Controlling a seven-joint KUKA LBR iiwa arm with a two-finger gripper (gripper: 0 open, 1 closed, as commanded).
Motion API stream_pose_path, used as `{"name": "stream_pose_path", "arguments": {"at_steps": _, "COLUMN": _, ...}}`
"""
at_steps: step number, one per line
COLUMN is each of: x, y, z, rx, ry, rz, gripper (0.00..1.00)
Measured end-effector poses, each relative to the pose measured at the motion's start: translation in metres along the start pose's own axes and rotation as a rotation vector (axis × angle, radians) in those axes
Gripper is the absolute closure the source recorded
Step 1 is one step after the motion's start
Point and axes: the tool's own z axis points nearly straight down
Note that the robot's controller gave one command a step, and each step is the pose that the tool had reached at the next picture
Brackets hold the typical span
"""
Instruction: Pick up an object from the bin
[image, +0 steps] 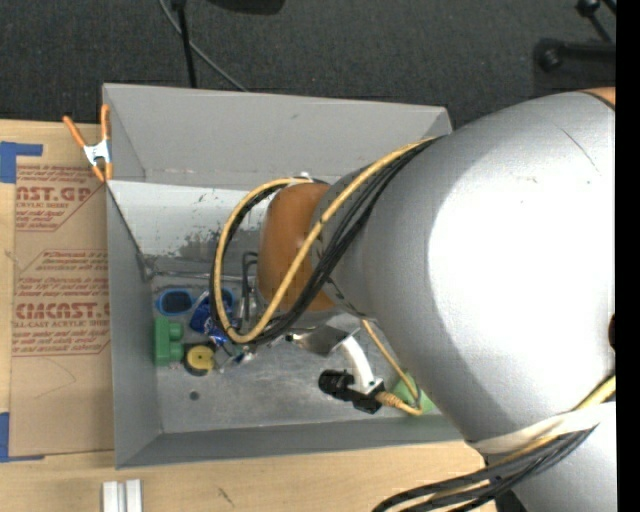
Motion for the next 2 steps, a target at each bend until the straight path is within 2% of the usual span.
{"name": "stream_pose_path", "arguments": {"at_steps": 1, "x": 0.000, "y": 0.000, "z": -0.006, "rx": 0.002, "ry": 0.001, "rz": -0.001, "gripper": 1.00}}
{"name": "stream_pose_path", "arguments": {"at_steps": 2, "x": 0.000, "y": 0.000, "z": -0.046, "rx": -0.001, "ry": 0.000, "rz": -0.003, "gripper": 1.00}}
